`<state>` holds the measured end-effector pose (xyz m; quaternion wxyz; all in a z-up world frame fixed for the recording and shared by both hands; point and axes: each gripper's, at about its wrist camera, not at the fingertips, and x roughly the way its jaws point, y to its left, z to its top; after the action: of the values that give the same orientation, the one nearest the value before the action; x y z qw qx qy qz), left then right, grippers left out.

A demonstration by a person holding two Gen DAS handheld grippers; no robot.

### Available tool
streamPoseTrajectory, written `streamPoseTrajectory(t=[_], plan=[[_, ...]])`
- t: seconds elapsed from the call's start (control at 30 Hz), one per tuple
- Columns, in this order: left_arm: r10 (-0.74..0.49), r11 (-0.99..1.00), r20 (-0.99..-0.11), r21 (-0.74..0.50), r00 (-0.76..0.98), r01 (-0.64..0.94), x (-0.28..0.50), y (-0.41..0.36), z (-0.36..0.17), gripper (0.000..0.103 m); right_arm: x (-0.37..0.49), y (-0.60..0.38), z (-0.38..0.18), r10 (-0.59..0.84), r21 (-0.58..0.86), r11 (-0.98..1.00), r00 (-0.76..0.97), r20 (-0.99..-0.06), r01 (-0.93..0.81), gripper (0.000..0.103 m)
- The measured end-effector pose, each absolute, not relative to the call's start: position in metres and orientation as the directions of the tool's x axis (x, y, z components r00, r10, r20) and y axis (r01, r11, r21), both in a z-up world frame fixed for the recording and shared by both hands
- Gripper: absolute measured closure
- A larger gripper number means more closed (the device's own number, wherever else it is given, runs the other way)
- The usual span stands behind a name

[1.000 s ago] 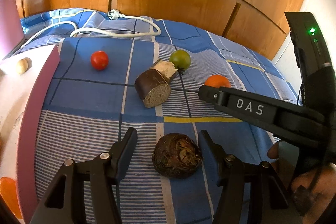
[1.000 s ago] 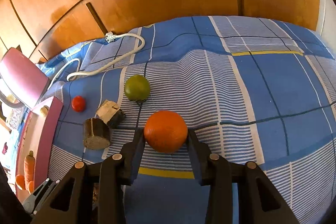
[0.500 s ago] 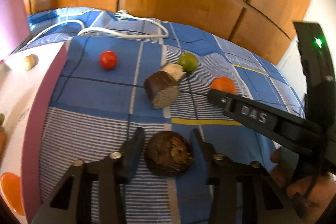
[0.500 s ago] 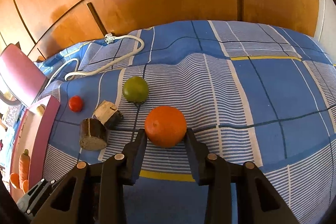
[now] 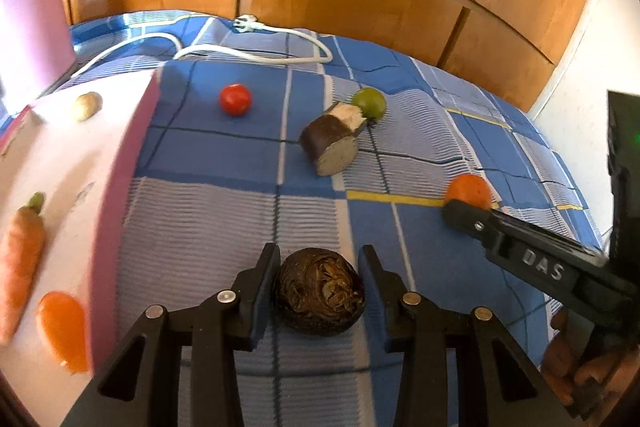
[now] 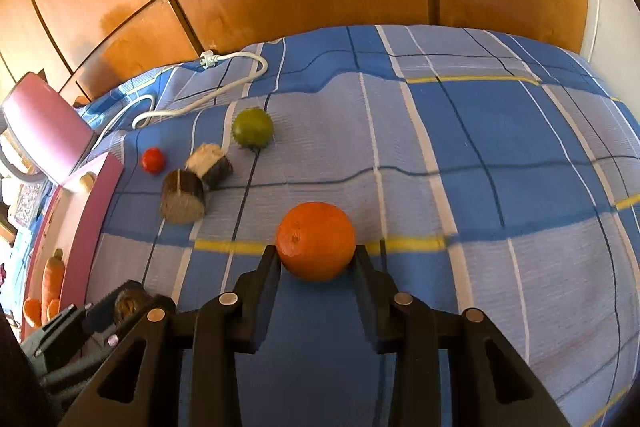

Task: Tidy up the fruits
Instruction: 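Close the left tool on the dark round fruit while the right tool holds the orange, then carry the dark fruit and orange over the tray and open both tools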

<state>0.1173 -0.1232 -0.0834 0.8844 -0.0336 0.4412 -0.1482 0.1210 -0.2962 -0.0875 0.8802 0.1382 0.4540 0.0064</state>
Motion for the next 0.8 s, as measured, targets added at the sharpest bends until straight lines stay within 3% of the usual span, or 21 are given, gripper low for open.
streamPoseTrajectory(t=[0.8], plan=[[-0.219,0.976,-0.698,-0.145,0.681,0.165,0.063,-0.074,-0.022,0.062,0.061,-0.249,-0.078,0.188,0.255,0.966,0.574,-0.797,0.037,0.067]])
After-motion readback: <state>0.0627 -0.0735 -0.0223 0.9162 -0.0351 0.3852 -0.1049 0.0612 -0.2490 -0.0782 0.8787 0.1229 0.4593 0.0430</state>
